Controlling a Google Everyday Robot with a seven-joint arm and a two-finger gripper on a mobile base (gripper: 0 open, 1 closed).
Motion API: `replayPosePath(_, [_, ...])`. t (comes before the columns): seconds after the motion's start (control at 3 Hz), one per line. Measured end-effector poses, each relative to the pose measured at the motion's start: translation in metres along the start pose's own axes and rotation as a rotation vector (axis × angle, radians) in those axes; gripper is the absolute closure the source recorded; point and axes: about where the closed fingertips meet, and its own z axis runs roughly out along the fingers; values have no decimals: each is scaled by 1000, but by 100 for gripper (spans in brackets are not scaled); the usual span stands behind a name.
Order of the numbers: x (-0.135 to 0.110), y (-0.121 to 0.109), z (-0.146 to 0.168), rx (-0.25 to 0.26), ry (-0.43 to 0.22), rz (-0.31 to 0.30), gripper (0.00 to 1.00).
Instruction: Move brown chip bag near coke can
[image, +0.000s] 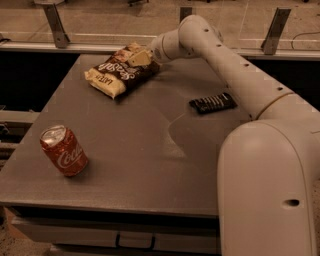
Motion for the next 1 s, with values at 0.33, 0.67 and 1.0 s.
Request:
replayPosePath(0.33, [3,9,-2,-16,13,18,64])
replayPosePath(0.67, [-13,25,-12,-37,-11,-4,88])
replayPosePath(1.0, [-43,64,-12,-120,-51,-63,100])
